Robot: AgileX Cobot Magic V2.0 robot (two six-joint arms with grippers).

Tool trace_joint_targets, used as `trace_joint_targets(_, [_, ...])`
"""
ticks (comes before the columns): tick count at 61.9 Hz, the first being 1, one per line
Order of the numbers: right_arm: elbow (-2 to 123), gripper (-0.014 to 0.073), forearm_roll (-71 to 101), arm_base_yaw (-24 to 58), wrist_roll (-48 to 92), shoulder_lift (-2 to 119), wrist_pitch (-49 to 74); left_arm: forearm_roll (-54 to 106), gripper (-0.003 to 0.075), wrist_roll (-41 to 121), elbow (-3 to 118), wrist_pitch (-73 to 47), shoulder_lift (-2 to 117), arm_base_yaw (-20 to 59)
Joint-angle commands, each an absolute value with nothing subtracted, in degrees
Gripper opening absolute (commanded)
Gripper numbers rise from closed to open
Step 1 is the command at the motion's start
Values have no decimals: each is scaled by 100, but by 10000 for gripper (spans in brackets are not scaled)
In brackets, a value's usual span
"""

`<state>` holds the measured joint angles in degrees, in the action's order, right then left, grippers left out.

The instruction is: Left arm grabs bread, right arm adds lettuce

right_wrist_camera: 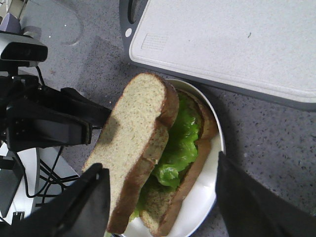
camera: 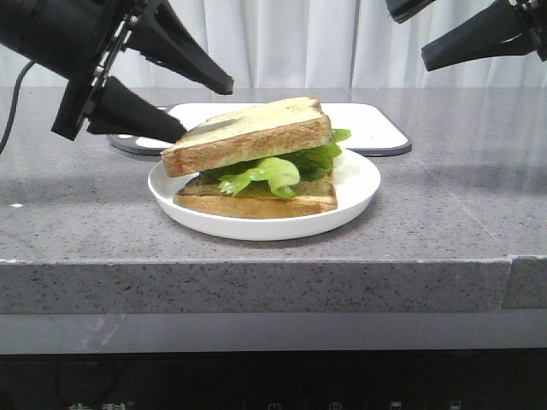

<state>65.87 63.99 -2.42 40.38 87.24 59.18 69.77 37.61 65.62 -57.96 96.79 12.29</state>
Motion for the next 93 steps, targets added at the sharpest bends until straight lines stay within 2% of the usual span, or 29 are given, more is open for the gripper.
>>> trace_joint_targets(1, [6770, 477, 6548, -273, 4111, 8412, 5932, 7127, 557, 3788, 6818, -6115, 9439, 1120])
trace_joint_targets(18, [6770, 477, 5343, -273, 3775, 7507, 5831, 6539, 555, 3562, 7215, -6588, 8896, 495])
trace_joint_targets(38, [6770, 477, 2169, -273, 1364, 5832, 5947, 2582, 553, 1234, 7393, -6116, 7251, 361])
trace_joint_targets(52, [6304, 477, 1948, -273, 1169, 4849, 5928, 407, 545, -157, 6808, -5722, 5995, 361])
trace_joint_targets(66, [5283, 477, 1780, -273, 1088, 3786, 5611, 280, 545, -168, 5474, -4715, 4477, 361])
trace_joint_targets(74, [4884, 477, 1266, -273, 648, 3443, 5638, 271, 545, -168, 4908, -4557, 3748, 361])
trace_joint_targets(93, [4514, 477, 1109, -273, 412, 3017, 5620, 219, 545, -168, 4266, -4412, 2902, 361])
